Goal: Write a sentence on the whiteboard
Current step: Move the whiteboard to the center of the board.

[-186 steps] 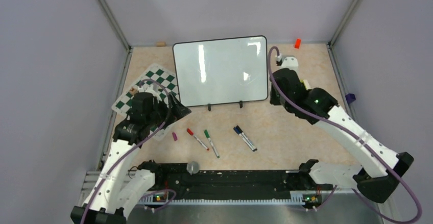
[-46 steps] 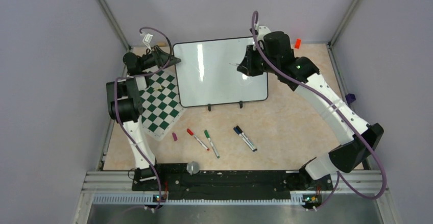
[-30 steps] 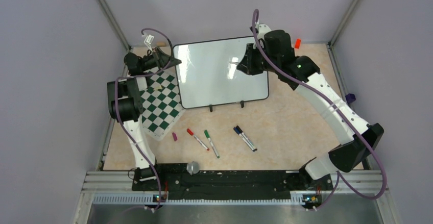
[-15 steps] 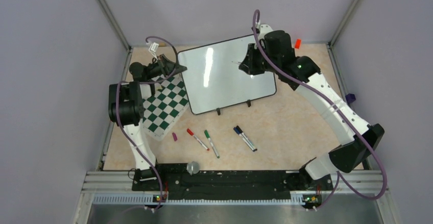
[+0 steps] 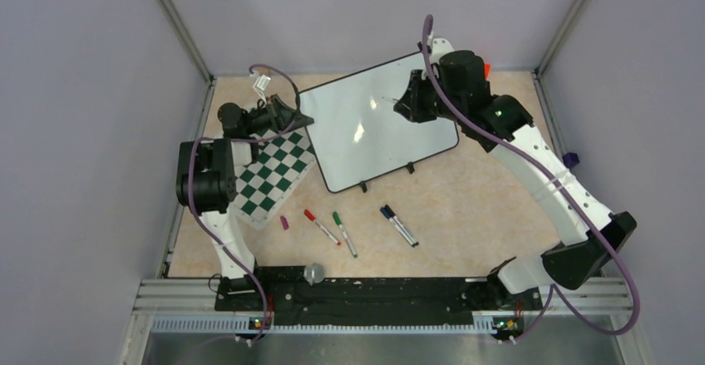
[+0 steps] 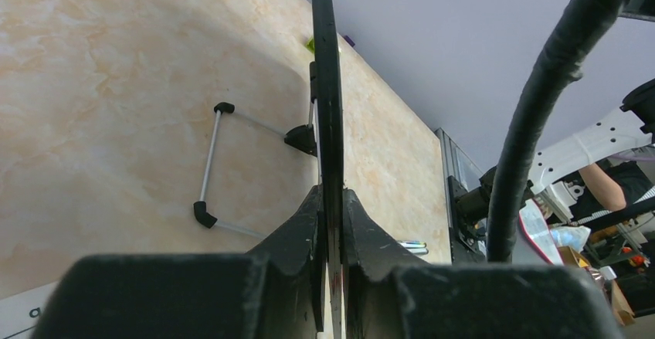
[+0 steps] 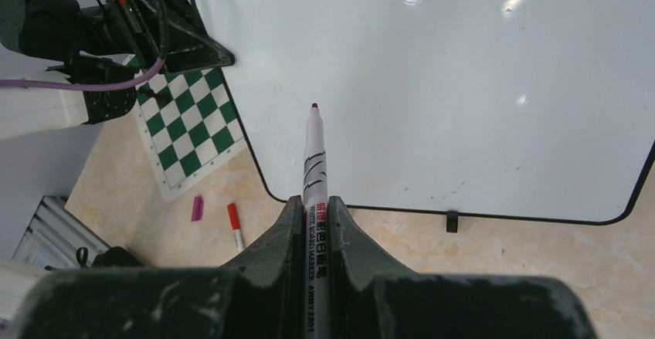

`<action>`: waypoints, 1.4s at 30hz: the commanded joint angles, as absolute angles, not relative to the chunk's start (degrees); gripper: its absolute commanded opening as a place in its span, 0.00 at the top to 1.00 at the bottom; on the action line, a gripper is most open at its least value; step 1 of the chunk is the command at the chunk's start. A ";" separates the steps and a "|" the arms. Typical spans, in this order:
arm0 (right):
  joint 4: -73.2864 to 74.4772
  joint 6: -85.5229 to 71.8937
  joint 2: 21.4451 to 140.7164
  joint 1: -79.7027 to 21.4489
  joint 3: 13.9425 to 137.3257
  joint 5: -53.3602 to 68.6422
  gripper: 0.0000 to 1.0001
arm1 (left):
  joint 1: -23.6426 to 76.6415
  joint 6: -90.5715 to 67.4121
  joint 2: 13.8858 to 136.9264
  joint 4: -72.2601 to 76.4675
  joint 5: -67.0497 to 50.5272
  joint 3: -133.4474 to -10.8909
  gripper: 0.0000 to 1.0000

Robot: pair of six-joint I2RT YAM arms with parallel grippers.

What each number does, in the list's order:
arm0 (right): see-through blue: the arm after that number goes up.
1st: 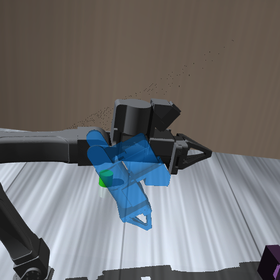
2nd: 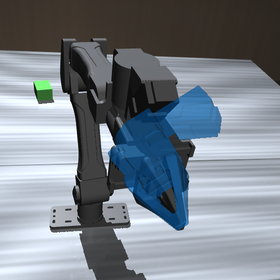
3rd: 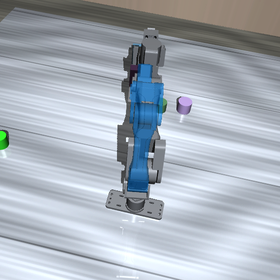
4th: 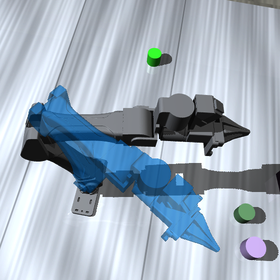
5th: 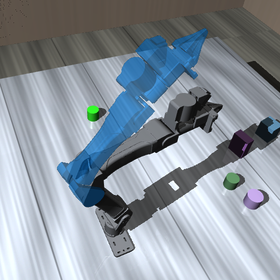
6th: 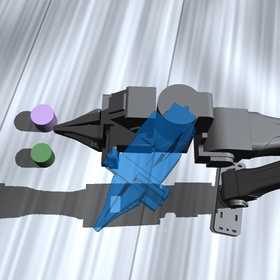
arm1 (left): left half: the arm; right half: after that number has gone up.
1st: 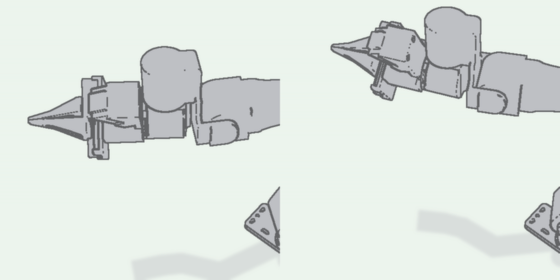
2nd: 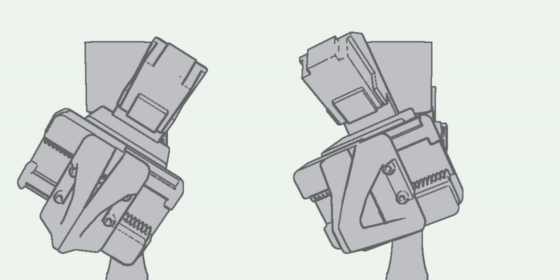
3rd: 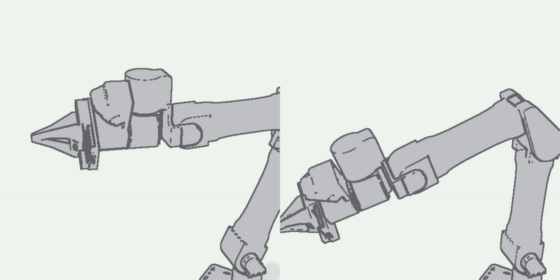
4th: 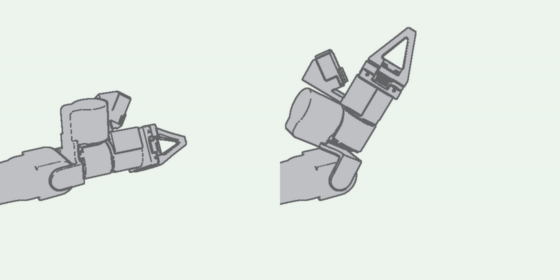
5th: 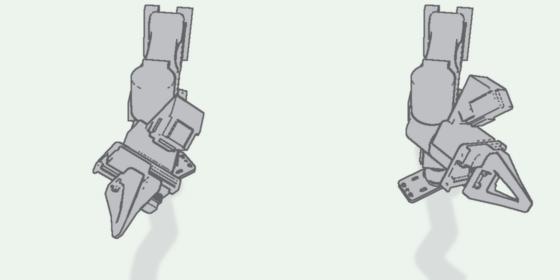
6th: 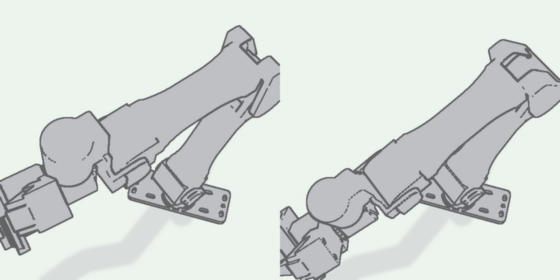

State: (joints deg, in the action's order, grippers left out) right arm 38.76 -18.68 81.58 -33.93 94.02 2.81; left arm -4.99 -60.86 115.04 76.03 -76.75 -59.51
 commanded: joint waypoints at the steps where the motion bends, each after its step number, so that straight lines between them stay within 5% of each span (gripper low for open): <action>1: 37.62 -19.15 79.45 -33.06 93.33 2.49 1.00 | -3.18 -57.16 113.36 68.87 -91.08 -58.69 1.00; 19: 38.00 -18.84 80.53 -32.41 95.17 -3.22 1.00 | -2.84 -56.87 110.24 65.57 -96.38 -54.42 1.00; 31: 39.49 -22.32 89.10 -18.02 105.61 -4.01 1.00 | -2.77 -55.45 107.49 64.55 -95.07 -51.19 1.00; 33: 39.42 -23.37 90.30 -15.31 106.54 -3.83 1.00 | -2.81 -55.27 107.09 64.51 -93.79 -52.46 0.83; 36: 38.12 -24.12 91.68 -12.12 107.01 -3.99 1.00 | -2.82 -54.31 106.93 61.44 -92.37 -54.73 0.46; 42: 35.86 -25.97 96.89 -7.53 108.82 -4.47 1.00 | -2.85 -53.44 106.83 60.82 -89.97 -55.75 0.29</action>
State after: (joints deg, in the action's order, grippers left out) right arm 38.79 -23.88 93.82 -9.82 104.60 -3.55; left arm -2.61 -55.05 108.47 60.80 -87.31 -53.91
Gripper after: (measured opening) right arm 0.093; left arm 0.694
